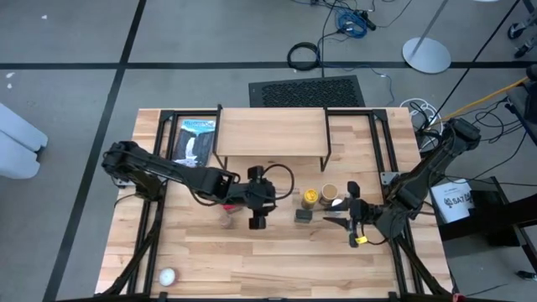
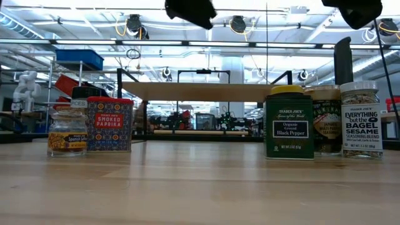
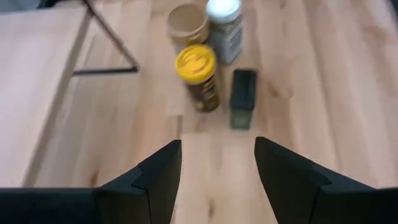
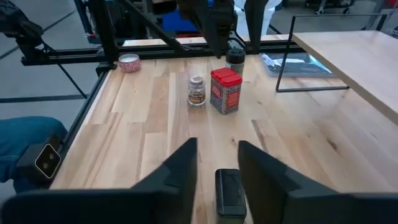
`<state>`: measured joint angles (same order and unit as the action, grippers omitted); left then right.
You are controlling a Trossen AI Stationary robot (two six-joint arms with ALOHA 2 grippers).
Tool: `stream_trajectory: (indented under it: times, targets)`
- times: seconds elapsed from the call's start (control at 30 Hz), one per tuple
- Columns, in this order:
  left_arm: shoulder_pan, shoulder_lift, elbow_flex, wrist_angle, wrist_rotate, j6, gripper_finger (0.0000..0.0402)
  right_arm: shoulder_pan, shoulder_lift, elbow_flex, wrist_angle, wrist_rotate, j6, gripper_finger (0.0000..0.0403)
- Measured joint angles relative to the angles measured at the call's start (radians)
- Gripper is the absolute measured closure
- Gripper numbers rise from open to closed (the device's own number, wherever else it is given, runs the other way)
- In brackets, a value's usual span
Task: Shelf spices
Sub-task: Put the brown seasoning bottle on the shelf
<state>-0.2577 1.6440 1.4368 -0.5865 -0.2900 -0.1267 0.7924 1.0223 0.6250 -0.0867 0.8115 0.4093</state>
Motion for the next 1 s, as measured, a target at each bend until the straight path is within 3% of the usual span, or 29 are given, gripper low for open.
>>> stream_trajectory:
  times: [0.33, 0.6, 0.77, 1.0]
  targets:
    - [-0.015, -0.11, 0.0, -0.101, -0.105, -0.076, 0.0189, 0.001, -0.113, 0.053, -0.033, -0.007, -0.106, 0.0399]
    - [-0.054, -0.217, 0.0, -0.161, -0.222, -0.1, 0.0196, 0.001, -0.194, 0.116, -0.295, -0.038, -0.023, 0.0401]
    - [-0.076, -0.277, -0.014, -0.284, -0.324, -0.232, 0.0233, 0.001, -0.208, 0.145, -0.363, -0.067, -0.002, 0.0401]
    - [-0.147, -0.359, -0.117, -0.287, -0.422, -0.387, 0.0288, 0.001, -0.209, 0.215, -0.491, -0.111, -0.009, 0.0402]
